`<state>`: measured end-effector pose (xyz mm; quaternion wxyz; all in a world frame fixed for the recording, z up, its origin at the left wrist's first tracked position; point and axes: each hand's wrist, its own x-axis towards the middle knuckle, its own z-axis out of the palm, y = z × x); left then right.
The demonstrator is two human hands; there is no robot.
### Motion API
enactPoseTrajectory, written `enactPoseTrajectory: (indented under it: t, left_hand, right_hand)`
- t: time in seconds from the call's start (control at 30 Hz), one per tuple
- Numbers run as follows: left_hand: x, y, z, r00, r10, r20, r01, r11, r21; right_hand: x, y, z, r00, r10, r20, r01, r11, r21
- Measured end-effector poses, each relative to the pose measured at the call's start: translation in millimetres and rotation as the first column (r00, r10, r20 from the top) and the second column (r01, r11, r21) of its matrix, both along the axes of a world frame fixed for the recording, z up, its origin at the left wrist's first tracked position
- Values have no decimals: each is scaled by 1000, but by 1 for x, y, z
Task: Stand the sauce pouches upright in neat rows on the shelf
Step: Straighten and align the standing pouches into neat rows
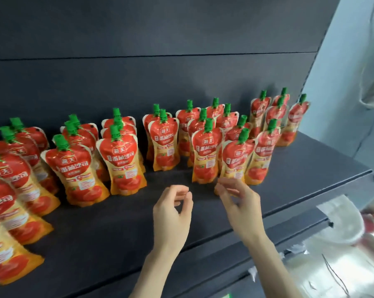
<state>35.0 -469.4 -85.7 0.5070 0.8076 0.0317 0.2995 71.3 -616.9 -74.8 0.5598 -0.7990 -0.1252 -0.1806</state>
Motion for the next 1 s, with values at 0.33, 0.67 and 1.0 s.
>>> enactPoseTrajectory:
  t: [0.33,0.67,1.0]
  left_hand:
    - [57,-124,-25,987,105,-122,-130,966,-225]
    - [80,-125,-21,968,134,-212,-205,909,-364]
    - [58,-122,-7,972,119,-201,-197,878,-436]
  right_hand:
    - [66,-128,-14,996,87,4,-87,995,-42]
    - [120,-140,-22,970,210,-123,-213,977,-14]
    - [128,-129,-26,858,448,-252,-379,882,279]
